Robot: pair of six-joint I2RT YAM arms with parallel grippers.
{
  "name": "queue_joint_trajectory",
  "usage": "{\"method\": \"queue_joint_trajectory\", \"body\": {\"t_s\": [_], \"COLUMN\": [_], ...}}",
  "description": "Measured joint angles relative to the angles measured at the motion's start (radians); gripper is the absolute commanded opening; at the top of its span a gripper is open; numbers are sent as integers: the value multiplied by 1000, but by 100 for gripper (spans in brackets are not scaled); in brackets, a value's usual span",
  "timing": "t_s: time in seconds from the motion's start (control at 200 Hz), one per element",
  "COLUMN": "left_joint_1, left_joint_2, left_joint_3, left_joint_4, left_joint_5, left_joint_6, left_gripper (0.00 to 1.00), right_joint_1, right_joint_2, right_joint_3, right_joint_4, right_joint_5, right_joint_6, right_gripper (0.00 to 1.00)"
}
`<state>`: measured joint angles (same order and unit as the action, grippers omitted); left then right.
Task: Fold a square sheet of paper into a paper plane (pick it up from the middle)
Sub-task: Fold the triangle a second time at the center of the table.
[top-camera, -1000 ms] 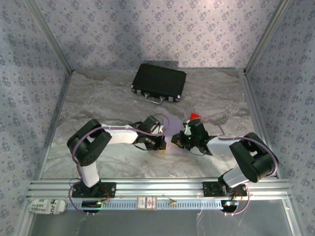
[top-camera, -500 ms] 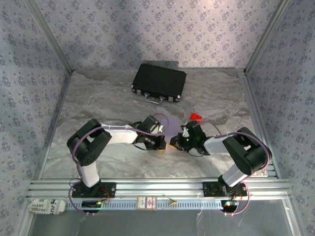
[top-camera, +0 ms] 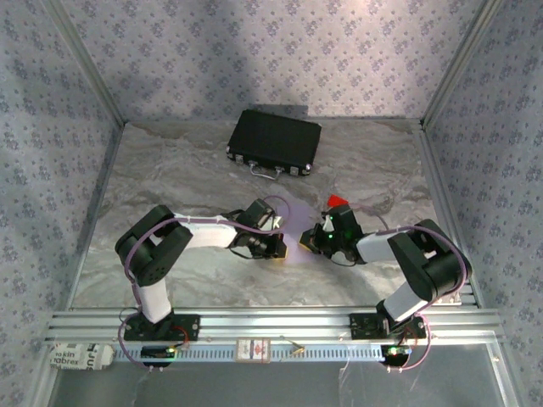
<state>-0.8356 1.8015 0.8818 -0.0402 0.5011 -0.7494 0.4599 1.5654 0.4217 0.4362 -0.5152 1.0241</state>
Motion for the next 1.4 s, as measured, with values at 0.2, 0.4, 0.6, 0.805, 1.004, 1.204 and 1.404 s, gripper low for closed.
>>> {"method": "queue_joint_trajectory", "body": {"t_s": [0.2, 0.4, 0.6, 0.805, 1.004, 1.204, 1.404], "left_joint_1": [0, 1, 3, 3, 5, 11, 18], "left_joint_2": [0, 0, 0, 0, 3, 45, 85], "left_joint_3": [0, 0, 1, 53, 172, 243, 248], "left_joint_4": [0, 0, 0, -89, -171, -204, -266], "left_joint_5": [0, 1, 7, -6, -27, -55, -101], "left_joint_6": [0, 4, 3, 16, 53, 98, 140], "left_gripper": [4, 4, 6, 15, 17, 17, 15], "right_joint_1": [-50, -92, -87, -41, -10, 11, 33], "right_joint_2": [-16, -71, -162, -233, -284, -316, -353], "right_joint_3": [0, 0, 7, 8, 8, 8, 8], "right_joint_4": [-31, -91, -167, -302, -381, -427, -471], "right_joint_5": [9, 40, 51, 92, 116, 124, 135], "right_joint_6": [-4, -23, -48, -90, -106, -109, -107], "right_gripper": [0, 0, 2, 6, 9, 12, 21]}}
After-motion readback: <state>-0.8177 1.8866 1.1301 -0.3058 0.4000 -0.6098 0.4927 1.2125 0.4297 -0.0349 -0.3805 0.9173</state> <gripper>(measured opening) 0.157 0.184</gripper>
